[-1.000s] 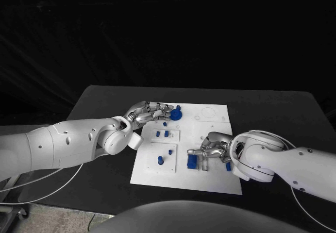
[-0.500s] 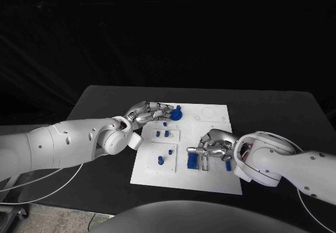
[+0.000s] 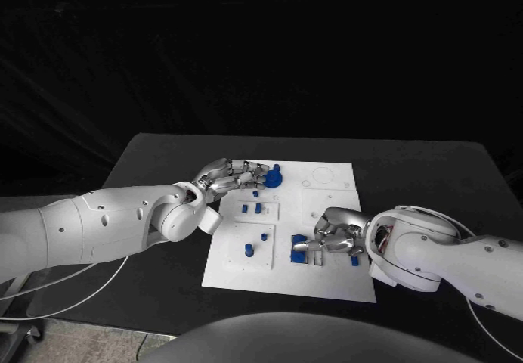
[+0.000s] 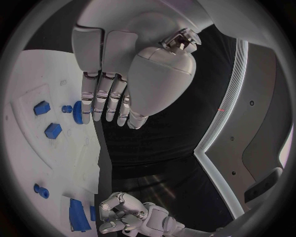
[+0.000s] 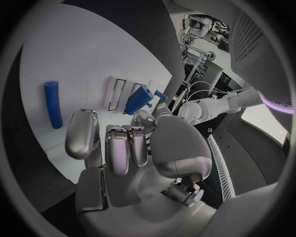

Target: Assemble the parts on the task board

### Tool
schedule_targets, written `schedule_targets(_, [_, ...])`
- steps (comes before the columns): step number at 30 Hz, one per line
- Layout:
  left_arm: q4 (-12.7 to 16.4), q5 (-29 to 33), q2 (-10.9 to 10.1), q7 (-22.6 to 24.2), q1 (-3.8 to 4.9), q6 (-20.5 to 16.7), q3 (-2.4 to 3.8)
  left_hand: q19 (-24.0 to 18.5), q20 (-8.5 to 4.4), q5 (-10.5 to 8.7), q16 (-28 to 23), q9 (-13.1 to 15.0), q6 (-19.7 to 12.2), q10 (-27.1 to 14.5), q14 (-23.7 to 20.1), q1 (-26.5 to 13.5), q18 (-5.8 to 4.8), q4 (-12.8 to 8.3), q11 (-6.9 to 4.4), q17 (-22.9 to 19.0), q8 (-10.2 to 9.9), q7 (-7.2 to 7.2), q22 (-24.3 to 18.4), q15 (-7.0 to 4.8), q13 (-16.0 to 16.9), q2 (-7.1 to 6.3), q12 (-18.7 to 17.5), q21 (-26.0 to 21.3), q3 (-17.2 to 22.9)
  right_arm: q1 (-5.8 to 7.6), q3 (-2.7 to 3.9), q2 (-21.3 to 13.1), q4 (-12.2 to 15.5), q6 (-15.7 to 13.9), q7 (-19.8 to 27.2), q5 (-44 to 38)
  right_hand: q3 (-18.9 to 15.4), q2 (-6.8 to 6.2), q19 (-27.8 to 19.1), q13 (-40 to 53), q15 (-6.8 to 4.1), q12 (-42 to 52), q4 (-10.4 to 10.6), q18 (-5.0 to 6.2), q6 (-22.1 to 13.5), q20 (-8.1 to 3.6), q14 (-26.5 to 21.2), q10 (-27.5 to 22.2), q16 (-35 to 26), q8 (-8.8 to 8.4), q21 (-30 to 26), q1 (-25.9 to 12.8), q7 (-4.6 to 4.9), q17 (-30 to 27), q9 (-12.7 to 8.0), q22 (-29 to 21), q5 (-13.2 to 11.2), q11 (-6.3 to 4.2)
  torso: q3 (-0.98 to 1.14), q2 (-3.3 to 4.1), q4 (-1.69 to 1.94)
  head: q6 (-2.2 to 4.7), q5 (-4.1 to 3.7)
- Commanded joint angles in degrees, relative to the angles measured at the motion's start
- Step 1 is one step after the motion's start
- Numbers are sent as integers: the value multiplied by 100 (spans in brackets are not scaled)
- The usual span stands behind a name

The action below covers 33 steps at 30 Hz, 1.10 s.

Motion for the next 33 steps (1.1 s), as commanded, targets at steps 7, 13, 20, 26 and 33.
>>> schedule_targets(7, [8, 5, -13, 25, -12, 145, 3, 43, 14, 37, 35, 4, 13, 23, 23, 70, -38, 5, 48, 2, 33, 22, -9, 2, 6, -8, -13, 40, 54, -65, 1, 76, -32, 439, -139, -381, -15, 3, -31, 1510, -62, 22, -76, 97, -10, -32, 598, 591, 19, 132, -60, 240, -23, 1505, 763, 844, 24, -49, -2, 1, 7, 1, -11])
schedule_targets(13, [3, 4, -14, 24, -25, 153, 3, 43, 15, 39, 37, 4, 14, 26, 27, 74, -39, 5, 50, 2, 33, 22, -10, 5, 6, -9, -13, 41, 61, -88, 1, 98, -66, 390, -121, -394, 47, 72, -33, 1510, -93, 22, -157, 98, -124, -60, 598, 591, 19, 147, -96, 492, -60, 1505, 740, 841, 1384, -78, -4, 0, 4, 1, -5])
schedule_targets(20, [-3, 4, -2, 24, -47, 157, 3, 43, 16, 41, 40, 4, 15, 31, 35, 81, -41, 4, 52, 3, 33, 23, -11, 14, 6, -11, -13, 41, 71, -94, 1, 103, -85, 313, -50, -398, 347, -32, -36, 1510, -127, 22, 67, 104, -347, -95, 598, 591, 19, -61, -141, 578, -108, 1505, 674, 837, 4208, -125, -1, 3, 2, 1, 1])
schedule_targets(26, [-6, 4, 1, 17, -55, 160, 3, 43, 16, 43, 39, 4, 16, 32, 34, 83, -42, 4, 56, 3, 33, 24, -12, 12, 5, -11, -13, 42, 77, -95, 1, 102, -108, 314, -31, -398, 570, -83, -47, 1510, -133, 22, 60, 110, -530, -100, 598, 591, 19, -310, -185, 606, -117, 1505, 601, 829, 4554, -134, 0, -1, 1, 1, 11])
schedule_targets(33, [-10, 4, 4, 8, -59, 167, 3, 43, 16, 43, 39, 4, 16, 32, 34, 83, -42, 4, 56, 3, 33, 24, -12, 12, 5, -11, -13, 42, 77, -95, 1, 107, -119, 376, -24, -396, 700, -131, -48, 1510, -127, 22, -12, 100, -566, -89, 598, 591, 19, -505, -195, 682, -121, 1505, 548, 830, 2827, -114, -1, 0, 1, 1, 1])
